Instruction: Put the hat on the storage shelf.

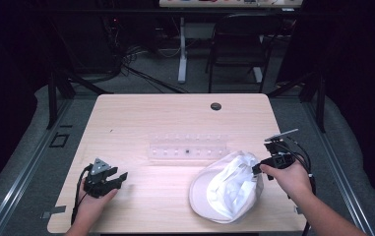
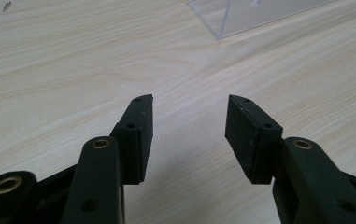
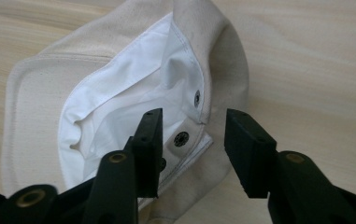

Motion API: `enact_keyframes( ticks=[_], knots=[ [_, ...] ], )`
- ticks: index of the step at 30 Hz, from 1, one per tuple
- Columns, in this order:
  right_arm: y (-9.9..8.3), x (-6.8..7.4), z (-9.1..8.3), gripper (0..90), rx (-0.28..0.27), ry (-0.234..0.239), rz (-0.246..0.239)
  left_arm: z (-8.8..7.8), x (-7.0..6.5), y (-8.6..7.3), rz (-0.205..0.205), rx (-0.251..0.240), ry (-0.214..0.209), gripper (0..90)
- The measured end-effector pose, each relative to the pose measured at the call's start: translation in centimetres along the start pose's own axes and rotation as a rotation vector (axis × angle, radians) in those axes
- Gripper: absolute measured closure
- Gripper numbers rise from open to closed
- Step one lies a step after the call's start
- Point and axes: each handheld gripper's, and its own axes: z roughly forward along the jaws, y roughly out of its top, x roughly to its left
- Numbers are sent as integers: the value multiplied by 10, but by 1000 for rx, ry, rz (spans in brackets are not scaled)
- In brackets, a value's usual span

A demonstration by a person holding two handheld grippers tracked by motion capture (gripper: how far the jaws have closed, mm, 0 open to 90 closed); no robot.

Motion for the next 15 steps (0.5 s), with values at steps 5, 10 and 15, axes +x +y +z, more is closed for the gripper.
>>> enact_keyframes(
  ticks=[5, 10, 15],
  knots=[
    [1, -6, 6, 640, 41, 75, 74, 1, -1, 0, 1, 5, -7, 521],
    [1, -6, 9, 624, 45, 87, 102, 2, -1, 0, 9, 10, -12, 521],
    [1, -10, 15, 570, 56, 107, 160, 3, -2, 0, 7, 8, -10, 521]
  ],
)
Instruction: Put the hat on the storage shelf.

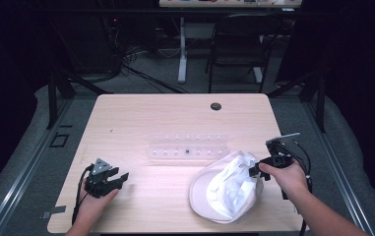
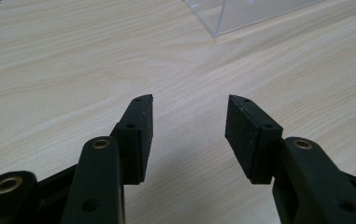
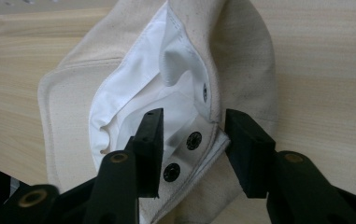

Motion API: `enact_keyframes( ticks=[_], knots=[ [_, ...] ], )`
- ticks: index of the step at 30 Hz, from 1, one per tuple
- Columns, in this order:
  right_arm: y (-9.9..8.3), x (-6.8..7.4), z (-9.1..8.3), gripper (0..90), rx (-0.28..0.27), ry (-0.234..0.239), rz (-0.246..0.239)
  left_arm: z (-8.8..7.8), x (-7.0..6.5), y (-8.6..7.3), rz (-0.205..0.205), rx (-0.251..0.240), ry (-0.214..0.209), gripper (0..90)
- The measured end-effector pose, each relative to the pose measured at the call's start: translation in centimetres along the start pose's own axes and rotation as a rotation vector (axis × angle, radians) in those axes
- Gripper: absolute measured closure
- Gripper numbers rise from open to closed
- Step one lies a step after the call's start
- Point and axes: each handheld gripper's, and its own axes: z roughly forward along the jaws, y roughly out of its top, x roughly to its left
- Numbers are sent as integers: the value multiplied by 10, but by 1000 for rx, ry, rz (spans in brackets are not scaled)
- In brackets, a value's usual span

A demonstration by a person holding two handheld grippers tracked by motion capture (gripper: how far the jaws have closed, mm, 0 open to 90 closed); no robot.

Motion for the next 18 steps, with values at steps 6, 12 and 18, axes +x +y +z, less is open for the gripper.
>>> enact_keyframes(
  ticks=[6, 12, 18],
  knots=[
    [-1, 1, 4, 664, 38, 16, -11, 1, 0, 0, -3, 2, 1, 521],
    [1, 10, -5, 778, 15, -40, -47, 0, 1, 0, -7, -3, 8, 522],
    [0, 25, -8, 799, 51, -148, -132, 1, 1, 0, -12, -1, 11, 526]
  ],
)
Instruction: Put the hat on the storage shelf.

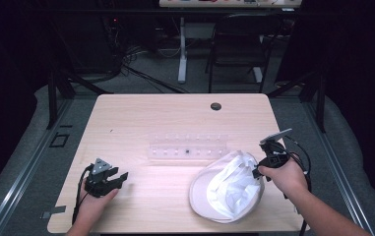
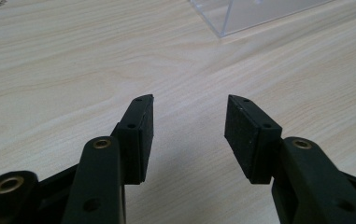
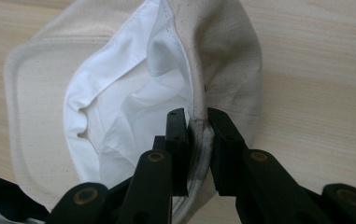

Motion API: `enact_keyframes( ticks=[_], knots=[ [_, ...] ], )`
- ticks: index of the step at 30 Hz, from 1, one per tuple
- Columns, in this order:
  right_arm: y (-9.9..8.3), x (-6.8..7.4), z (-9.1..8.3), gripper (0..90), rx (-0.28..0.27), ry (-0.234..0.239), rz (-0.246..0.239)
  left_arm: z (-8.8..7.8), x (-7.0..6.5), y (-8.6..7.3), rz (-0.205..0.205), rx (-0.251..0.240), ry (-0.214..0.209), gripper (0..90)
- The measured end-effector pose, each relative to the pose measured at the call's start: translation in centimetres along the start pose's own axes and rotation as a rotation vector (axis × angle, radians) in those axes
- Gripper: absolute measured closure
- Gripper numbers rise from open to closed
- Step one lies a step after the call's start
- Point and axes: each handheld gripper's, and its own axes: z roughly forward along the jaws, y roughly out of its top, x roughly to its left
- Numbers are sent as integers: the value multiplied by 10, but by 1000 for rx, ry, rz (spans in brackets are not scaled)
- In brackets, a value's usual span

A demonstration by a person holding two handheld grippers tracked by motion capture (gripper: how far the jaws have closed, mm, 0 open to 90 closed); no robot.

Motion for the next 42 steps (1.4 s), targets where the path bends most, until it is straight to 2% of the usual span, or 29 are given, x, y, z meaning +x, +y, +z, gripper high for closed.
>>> enact_keyframes(
  ticks=[2, 3, 4, 5, 6, 7, 8, 11, 12, 15, 16, 18, 21, 25, 26, 29, 31, 32, 37, 38, 40, 41, 42],
  knots=[
    [1, 5, -1, 797, 14, -45, -30, 0, 0, 0, 6, 2, 5, 530],
    [1, 5, -1, 797, 14, -45, -30, 0, 0, 0, 6, 2, 5, 532],
    [3, 11, -3, 795, 32, -80, -57, 0, 0, 0, 5, 1, 5, 533],
    [3, 14, -3, 794, 33, -96, -84, 0, 0, 0, 4, 0, 4, 532],
    [3, 17, -3, 792, 18, -107, -76, 0, 0, 0, 3, 0, 5, 533],
    [3, 17, -3, 792, 18, -107, -76, 0, 0, 0, 3, 0, 5, 533],
    [5, 21, -7, 791, 41, -128, -98, 0, 0, 0, 4, 1, 5, 533],
    [6, 24, -8, 790, 28, -140, -95, 0, 1, 0, 2, 2, 4, 533],
    [8, 26, -11, 789, 54, -156, -111, 0, 0, 0, 1, 1, 2, 533],
    [9, 29, -12, 787, 32, -162, -86, 1, 0, 0, -2, -1, 1, 533],
    [11, 30, -15, 785, 67, -172, -109, 1, 0, 0, -1, 0, 1, 533],
    [14, 35, -18, 782, 73, -178, -90, 0, 0, 0, 5, 11, -4, 533],
    [16, 38, -19, 788, 75, -183, -93, 0, 0, 0, 4, 7, -3, 533],
    [22, 41, -23, 799, 109, -182, -91, 1, 0, 0, -4, -3, -2, 533],
    [25, 42, -25, 800, 115, -176, -73, 0, 0, 0, 0, -2, -1, 533],
    [27, 42, -27, 800, 136, -170, -78, 0, 0, 0, -1, -3, 0, 533],
    [28, 45, -29, 799, 140, -187, -64, 0, 0, 0, -4, -5, 1, 533],
    [29, 46, -29, 799, 137, -178, -44, 0, 0, 0, -4, -5, 1, 533],
    [31, 47, -33, 800, 160, -161, -13, 0, 0, 0, -4, -4, 0, 533],
    [32, 48, -35, 801, 180, -154, -1, 0, 0, 0, -3, -4, -1, 532],
    [35, 47, -38, 802, 226, -155, -10, 0, 0, 0, -2, -4, -3, 532],
    [35, 47, -38, 802, 226, -155, -10, 0, 0, 0, -2, -4, -3, 532],
    [34, 48, -39, 802, 221, -151, 11, 0, 0, 0, -2, -4, -2, 532]
  ],
)
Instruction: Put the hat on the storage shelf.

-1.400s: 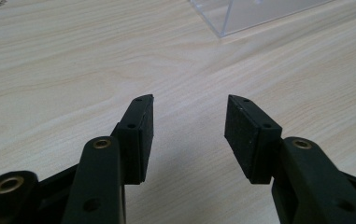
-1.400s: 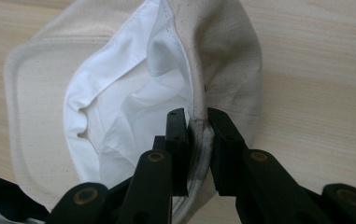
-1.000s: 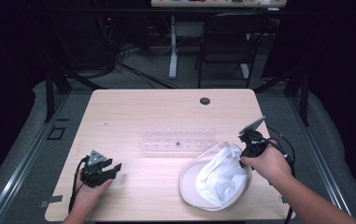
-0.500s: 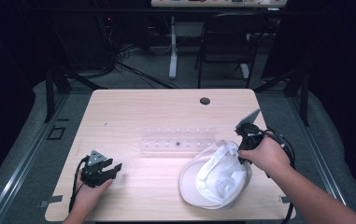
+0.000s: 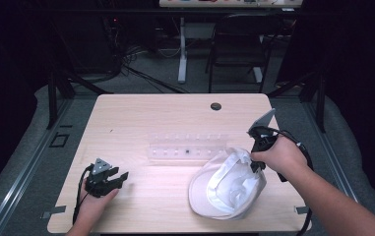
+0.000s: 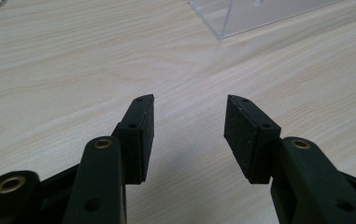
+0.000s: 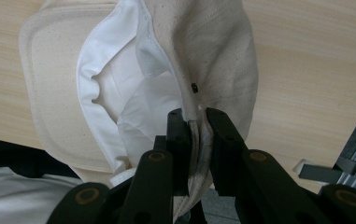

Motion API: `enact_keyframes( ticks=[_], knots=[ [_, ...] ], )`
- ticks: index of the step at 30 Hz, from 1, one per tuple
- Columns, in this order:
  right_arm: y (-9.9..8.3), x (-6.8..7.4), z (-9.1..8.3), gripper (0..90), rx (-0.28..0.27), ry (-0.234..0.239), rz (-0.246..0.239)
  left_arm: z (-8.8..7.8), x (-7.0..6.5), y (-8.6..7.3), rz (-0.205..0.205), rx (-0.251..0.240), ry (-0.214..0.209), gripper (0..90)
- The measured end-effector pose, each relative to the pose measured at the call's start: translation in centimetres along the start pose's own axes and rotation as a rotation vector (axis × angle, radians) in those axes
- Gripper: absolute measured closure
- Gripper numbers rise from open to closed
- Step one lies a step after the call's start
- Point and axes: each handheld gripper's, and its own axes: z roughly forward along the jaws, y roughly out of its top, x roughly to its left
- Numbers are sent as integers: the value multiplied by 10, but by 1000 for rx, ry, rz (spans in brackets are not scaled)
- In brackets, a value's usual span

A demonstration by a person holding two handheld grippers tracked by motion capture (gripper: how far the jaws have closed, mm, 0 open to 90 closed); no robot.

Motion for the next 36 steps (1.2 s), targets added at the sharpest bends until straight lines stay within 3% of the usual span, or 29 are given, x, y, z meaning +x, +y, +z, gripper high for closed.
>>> enact_keyframes(
  ticks=[8, 13, 14, 18, 20, 24, 25, 26, 30, 31, 32, 36],
  knots=[
    [2, 6, -17, 803, -5, 8, 3, 0, 0, 0, -1, -2, 0, 532],
    [3, 8, -28, 804, -12, 43, 15, 0, 0, 0, -2, -2, -1, 532],
    [4, 7, -33, 805, -2, 80, 15, 0, 0, 0, 0, -1, -1, 532],
    [3, 6, -39, 805, -13, 132, 36, 0, 0, 0, 1, -1, -1, 532],
    [3, 3, -42, 806, -18, 197, 57, 0, 0, 0, 0, -2, -2, 532],
    [2, -1, -45, 808, -12, 270, 59, 0, 0, 0, 1, -3, -2, 532],
    [2, -1, -45, 808, -12, 270, 59, 0, 0, 0, 1, -3, -2, 532],
    [1, -2, -47, 809, -26, 328, 80, 0, 0, 0, 0, -3, -2, 532],
    [0, -2, -52, 810, -25, 419, 76, 0, -1, 0, 1, -3, -3, 531],
    [0, -2, -52, 810, -25, 419, 76, 0, -1, 0, 1, -3, -3, 531],
    [0, -2, -57, 811, -23, 458, 58, 0, -1, 0, -1, -4, -2, 531],
    [-2, 4, -69, 811, -50, 531, 55, 0, -1, 0, -2, -5, -4, 525]
  ],
)
